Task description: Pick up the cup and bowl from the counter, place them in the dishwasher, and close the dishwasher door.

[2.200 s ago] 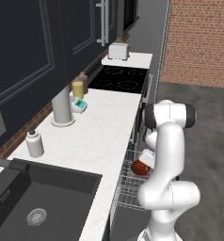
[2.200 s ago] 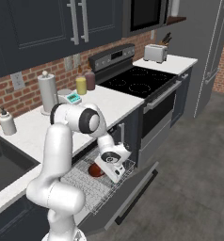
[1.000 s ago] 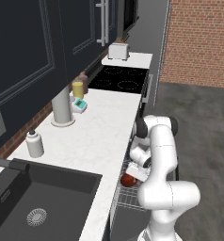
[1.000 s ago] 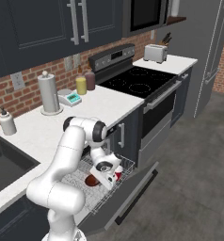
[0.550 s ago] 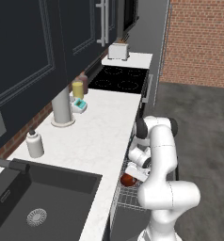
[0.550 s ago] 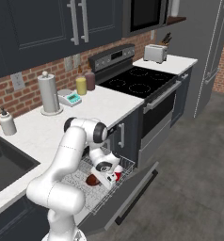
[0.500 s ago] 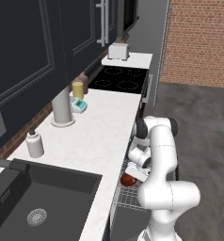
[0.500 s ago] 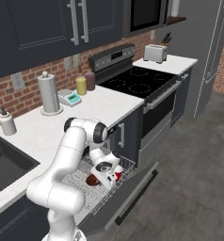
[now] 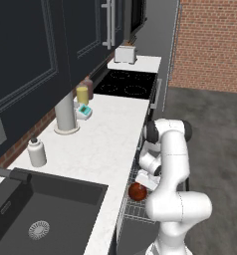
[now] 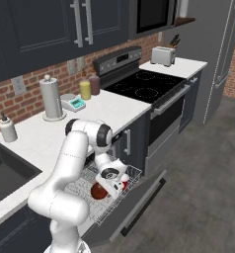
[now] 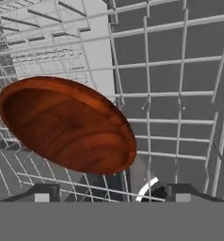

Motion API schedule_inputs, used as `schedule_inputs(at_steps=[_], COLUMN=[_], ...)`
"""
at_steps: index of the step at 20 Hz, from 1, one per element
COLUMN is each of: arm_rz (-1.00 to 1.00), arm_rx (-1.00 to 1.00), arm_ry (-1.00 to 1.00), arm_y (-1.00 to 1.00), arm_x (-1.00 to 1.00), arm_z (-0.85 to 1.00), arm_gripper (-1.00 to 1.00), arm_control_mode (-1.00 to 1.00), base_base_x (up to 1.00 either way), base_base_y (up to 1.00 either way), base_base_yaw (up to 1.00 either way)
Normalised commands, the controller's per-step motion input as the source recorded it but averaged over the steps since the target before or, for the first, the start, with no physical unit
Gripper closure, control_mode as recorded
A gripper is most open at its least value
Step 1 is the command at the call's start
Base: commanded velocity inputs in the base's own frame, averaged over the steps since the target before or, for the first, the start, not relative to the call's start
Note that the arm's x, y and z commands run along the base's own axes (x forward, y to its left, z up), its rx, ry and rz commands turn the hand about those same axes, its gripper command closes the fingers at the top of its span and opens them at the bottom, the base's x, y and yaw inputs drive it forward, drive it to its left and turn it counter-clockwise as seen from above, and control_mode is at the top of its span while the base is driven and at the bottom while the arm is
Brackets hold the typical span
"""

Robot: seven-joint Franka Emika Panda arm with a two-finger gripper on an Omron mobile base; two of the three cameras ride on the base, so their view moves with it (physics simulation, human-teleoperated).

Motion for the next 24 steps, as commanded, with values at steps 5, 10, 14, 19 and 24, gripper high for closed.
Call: schedule_inputs(at_steps=[5,10,14,19,24], arm_rz=[-0.02,-0.08,-0.09,-0.07,-0.01], arm_rx=[0.00,-0.06,0.00,0.00,0.00], arm_ry=[0.00,0.03,0.01,-0.03,0.00], arm_y=[-0.04,-0.20,-0.56,-0.43,-0.44], arm_x=[-0.51,-0.56,-0.60,-0.46,-0.17], arm_z=[0.98,1.00,1.00,1.00,1.00], arm_gripper=[-1.00,-1.00,-1.00,-1.00,-1.00], arm_control_mode=[-1.00,-1.00,-1.00,-1.00,-1.00], base_base_x=[0.00,0.00,0.00,0.00,0.00], base_base_y=[0.00,0.00,0.00,0.00,0.00], base_base_yaw=[0.00,0.00,0.00,0.00,0.00])
